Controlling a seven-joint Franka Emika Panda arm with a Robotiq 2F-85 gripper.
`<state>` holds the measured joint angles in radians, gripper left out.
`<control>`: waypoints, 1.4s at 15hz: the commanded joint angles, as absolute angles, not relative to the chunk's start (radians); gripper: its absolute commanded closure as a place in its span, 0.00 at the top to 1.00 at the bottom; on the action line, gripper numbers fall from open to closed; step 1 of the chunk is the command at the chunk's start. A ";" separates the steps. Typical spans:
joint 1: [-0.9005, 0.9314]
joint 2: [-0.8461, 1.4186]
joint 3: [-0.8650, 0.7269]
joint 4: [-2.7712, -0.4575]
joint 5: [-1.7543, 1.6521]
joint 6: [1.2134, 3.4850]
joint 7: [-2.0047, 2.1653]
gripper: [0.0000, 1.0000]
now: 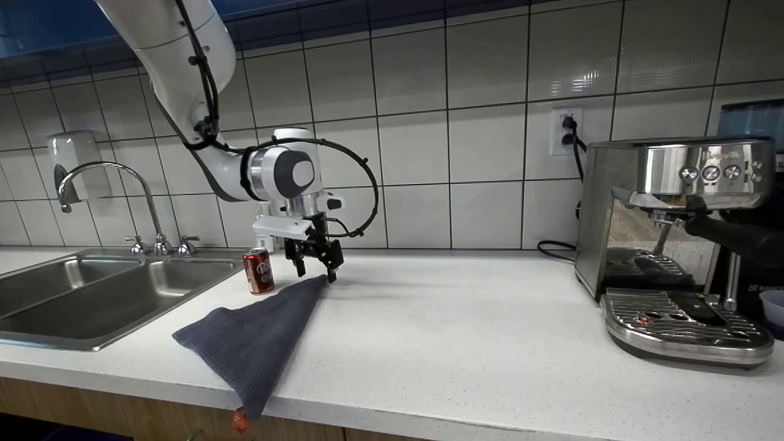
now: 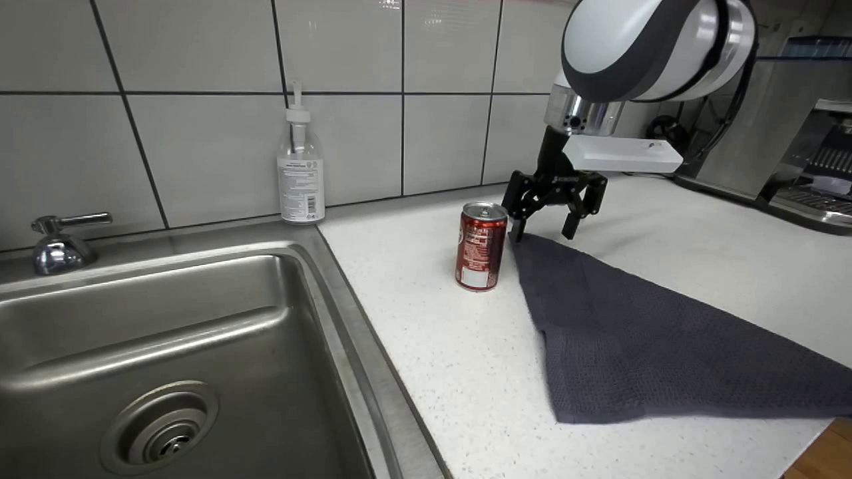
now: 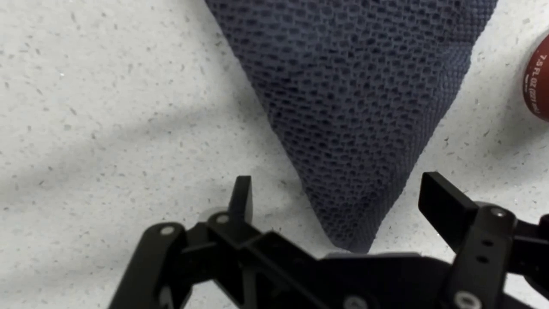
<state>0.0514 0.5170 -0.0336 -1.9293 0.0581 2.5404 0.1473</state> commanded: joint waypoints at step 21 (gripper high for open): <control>0.087 0.602 -0.052 -1.803 0.030 2.504 0.205 1.00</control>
